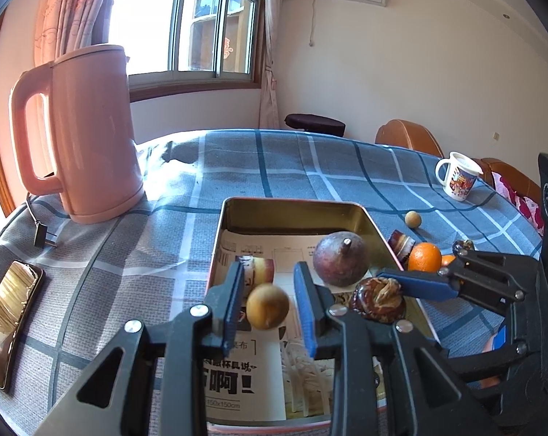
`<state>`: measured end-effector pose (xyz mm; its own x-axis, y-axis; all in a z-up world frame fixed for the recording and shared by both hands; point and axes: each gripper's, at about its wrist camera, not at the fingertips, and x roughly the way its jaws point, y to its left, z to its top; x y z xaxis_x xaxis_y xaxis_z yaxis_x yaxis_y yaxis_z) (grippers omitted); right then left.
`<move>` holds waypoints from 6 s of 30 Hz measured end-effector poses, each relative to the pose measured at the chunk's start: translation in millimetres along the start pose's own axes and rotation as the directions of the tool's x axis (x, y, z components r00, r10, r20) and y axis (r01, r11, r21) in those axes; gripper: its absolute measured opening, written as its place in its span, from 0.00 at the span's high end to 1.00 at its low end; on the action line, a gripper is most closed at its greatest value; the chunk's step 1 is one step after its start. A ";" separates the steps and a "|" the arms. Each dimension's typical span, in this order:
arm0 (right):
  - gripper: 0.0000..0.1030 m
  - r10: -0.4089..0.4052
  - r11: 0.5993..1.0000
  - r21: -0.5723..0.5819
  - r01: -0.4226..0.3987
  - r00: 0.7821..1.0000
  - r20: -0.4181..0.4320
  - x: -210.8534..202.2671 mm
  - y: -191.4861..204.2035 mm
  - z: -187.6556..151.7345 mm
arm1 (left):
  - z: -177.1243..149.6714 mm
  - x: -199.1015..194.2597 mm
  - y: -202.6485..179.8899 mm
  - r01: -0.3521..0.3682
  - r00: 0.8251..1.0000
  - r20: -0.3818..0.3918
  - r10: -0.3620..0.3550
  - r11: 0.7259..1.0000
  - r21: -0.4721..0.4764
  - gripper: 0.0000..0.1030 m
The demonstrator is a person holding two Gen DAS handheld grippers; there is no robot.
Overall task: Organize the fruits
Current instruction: 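Open the left tool to drop the kiwi in the tin while the right releases the dried fruit, then grasp an orange with the left tool while the right tool grasps a large orange, then lift the orange with the left tool while the right tool lifts the large orange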
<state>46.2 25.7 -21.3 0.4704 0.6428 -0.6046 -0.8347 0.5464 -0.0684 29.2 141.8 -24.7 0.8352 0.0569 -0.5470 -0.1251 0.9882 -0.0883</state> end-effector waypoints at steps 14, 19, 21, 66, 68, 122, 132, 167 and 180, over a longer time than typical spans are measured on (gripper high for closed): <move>0.45 -0.092 0.994 0.062 0.088 0.994 0.057 -42.6 -34.2 -21.5 | -1.5 -16.0 -3.1 0.020 0.997 0.082 -0.016 0.998 -0.053 0.31; 0.45 -0.219 0.967 0.137 0.215 0.975 0.019 -56.0 -78.8 -36.1 | -1.0 -15.9 -20.2 0.032 0.995 0.097 -0.028 0.999 -0.040 0.26; 0.45 -0.244 0.956 0.169 0.241 0.970 -0.002 -54.6 -93.6 -36.5 | -0.4 -14.2 -25.9 0.034 0.995 0.094 -0.031 0.999 -0.031 0.25; 0.54 -0.413 0.811 0.455 0.367 0.911 0.002 -110.8 -175.1 -81.6 | 5.6 23.9 -163.0 0.221 0.975 -0.039 -0.218 0.953 0.208 0.28; 0.54 -0.410 0.807 0.466 0.363 0.912 -0.001 -111.9 -178.3 -83.9 | 4.7 35.2 -172.4 0.252 0.967 -0.089 -0.238 0.944 0.211 0.37; 0.53 -0.390 0.834 0.433 0.341 0.920 0.027 -111.6 -170.3 -83.3 | 9.4 70.4 -188.2 0.339 0.928 -0.229 -0.293 0.920 0.197 0.61; 0.53 -0.390 0.845 0.420 0.330 0.918 0.064 -116.8 -165.2 -82.4 | 11.5 53.0 -184.6 0.291 0.955 -0.124 -0.269 0.931 0.219 0.61; 0.53 -0.402 0.872 0.373 0.316 0.898 0.180 -134.2 -147.4 -81.5 | 14.1 25.3 -170.7 0.250 0.965 0.033 -0.260 0.950 0.187 0.61; 0.53 -0.411 0.876 0.362 0.318 0.886 0.216 -139.8 -142.0 -82.3 | 13.8 17.3 -167.8 0.234 0.965 0.076 -0.251 0.955 0.183 0.61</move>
<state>75.4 -186.0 7.6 0.8214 0.4610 -0.3357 -0.4781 0.8776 0.0354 72.0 -21.0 -7.9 0.8782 -0.1826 -0.4420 0.1742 0.9829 -0.0599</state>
